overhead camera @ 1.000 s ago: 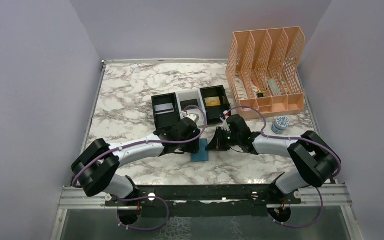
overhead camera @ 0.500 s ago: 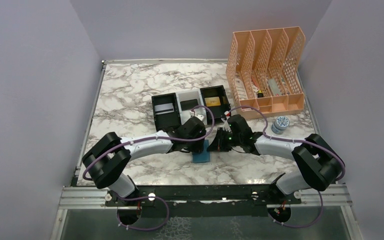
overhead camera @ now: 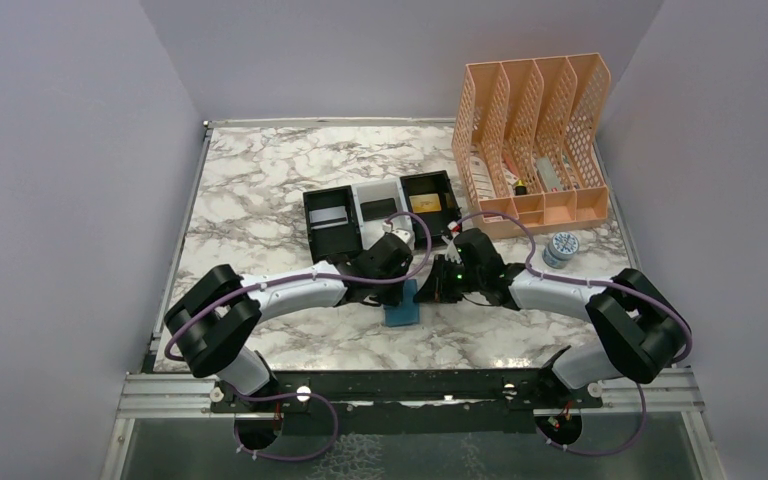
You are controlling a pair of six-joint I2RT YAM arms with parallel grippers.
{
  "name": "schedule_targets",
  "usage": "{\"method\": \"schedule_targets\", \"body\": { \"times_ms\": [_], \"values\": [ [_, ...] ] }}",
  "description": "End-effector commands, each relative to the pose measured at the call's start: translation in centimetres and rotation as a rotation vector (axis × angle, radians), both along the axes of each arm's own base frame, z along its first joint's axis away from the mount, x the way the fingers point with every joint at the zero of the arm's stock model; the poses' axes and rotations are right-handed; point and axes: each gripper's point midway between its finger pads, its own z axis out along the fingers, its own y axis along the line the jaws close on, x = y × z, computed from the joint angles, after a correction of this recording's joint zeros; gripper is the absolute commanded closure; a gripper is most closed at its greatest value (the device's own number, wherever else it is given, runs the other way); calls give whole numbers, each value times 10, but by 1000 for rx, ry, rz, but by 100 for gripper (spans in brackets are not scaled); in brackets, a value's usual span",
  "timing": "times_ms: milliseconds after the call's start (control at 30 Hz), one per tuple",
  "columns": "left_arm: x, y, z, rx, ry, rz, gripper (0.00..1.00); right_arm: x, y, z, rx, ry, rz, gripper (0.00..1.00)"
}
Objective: Take the credit cards out of the card holder
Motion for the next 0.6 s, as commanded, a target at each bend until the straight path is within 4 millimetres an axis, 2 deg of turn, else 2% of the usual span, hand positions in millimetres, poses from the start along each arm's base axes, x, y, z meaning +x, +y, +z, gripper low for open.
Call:
{"method": "schedule_targets", "body": {
  "times_ms": [0,167,300,400,533,567],
  "values": [
    [-1,7,6,29,-18,-20,77,10,0,12,-3,-53,-17,99],
    [-2,11,7,43,-22,-21,87,10,-1,12,-9,-55,-22,99],
    [-3,14,8,42,-29,-17,90,10,-2,12,-11,-57,-30,99],
    [-3,15,10,42,-35,-21,96,11,-2,13,-11,-61,-34,99],
    [-4,14,9,39,-28,-22,96,11,-2,13,-8,-62,-33,99],
    [-3,14,9,40,-29,-18,91,11,-2,13,-9,-61,-33,99]
  ]
}}
